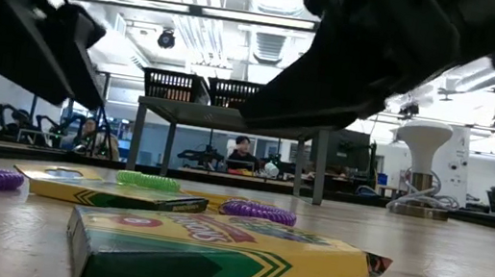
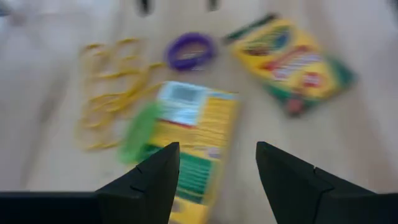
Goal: Pick & Place Office Desk Supplies
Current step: Put the yellow crayon box in the left black bin on the shelf
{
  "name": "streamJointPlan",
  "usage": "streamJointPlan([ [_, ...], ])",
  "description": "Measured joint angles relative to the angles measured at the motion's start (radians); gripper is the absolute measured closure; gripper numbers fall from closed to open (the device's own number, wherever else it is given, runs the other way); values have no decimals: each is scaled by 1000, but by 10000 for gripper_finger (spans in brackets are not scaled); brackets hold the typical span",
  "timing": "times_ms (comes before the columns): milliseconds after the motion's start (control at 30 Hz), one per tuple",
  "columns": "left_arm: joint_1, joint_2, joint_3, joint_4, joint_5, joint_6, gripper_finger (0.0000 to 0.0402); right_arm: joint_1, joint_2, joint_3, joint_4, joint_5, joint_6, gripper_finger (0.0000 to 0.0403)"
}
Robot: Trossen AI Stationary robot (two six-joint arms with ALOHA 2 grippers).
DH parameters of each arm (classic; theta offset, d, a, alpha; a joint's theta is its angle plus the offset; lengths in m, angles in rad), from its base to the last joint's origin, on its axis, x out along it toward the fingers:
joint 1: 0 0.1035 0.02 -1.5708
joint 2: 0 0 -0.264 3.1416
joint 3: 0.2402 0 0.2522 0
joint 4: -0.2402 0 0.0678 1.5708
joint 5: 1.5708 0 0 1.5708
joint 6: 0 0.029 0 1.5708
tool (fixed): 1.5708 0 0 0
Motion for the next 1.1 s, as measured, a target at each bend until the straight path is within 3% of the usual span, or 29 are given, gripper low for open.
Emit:
streamJointPlan([
  [133,-27,0,15,2,60,29,194,-32,22,29,5,-120,-22,141],
  [267,-38,0,-21,-39,85,29,196,-56,60,58,3,-122,-46,132],
  [367,-38,0,-26,-188,138,42,197,-62,82,70,-3,-121,-49,133],
  [533,-37,0,-32,-334,53,202,208,-59,98,68,-1,-117,-77,143],
  [700,-36,1,-83,-190,-16,474,219,-61,99,67,0,-109,-76,151],
  [967,-30,1,-176,7,-104,703,220,-60,99,67,-1,-110,-76,156],
  [1100,-23,1,-197,85,-89,807,220,-60,99,67,-2,-110,-76,154],
])
